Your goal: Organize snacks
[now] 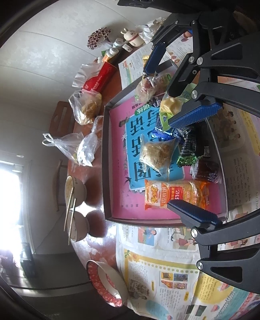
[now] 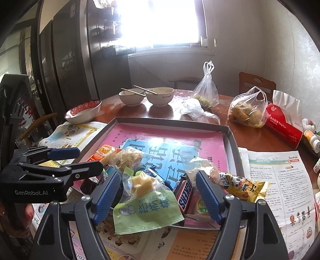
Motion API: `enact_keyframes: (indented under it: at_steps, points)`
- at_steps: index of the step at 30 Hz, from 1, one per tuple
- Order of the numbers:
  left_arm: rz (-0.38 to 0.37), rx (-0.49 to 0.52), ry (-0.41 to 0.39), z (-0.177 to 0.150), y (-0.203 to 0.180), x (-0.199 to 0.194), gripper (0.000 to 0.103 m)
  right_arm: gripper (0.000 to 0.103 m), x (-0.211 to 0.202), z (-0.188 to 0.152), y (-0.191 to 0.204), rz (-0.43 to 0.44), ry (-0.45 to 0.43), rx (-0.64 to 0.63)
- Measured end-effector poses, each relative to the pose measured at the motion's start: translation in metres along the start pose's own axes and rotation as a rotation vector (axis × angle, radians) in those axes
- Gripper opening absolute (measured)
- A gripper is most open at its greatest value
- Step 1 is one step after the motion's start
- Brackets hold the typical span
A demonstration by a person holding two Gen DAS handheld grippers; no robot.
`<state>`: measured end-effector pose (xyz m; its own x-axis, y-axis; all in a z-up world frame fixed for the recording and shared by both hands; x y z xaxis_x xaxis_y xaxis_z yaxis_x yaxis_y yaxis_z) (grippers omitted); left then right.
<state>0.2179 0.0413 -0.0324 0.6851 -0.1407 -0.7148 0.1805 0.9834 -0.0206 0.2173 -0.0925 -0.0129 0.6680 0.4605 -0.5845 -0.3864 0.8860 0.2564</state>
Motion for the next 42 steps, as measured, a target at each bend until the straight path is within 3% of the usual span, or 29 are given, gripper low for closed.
enact_keyframes:
  at_steps: [17, 34, 42]
  points:
    - [0.045, -0.003, -0.056, -0.005, -0.008, -0.038, 0.076, 0.089, -0.046, 0.009, 0.004, -0.015, -0.105, -0.006]
    - [-0.008, -0.024, 0.024, -0.073, -0.044, -0.052, 0.076, 0.095, -0.074, -0.053, -0.030, -0.085, 0.007, 0.103]
    - [0.006, -0.018, 0.050, -0.092, -0.053, -0.054, 0.076, 0.096, -0.084, -0.065, -0.042, -0.107, 0.007, 0.149]
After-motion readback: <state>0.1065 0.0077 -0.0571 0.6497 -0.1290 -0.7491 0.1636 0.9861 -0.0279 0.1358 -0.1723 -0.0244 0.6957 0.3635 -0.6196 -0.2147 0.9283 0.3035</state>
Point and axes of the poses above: each gripper's, at about its wrist camera, not at the fingertips, and x roughly the way its jaws point, y to its left, z to its top, the point moved 9 cm from there along x, roughly the way its jaws point, and after that the axes turned 13 degrees about x, right-handed, at the moved point
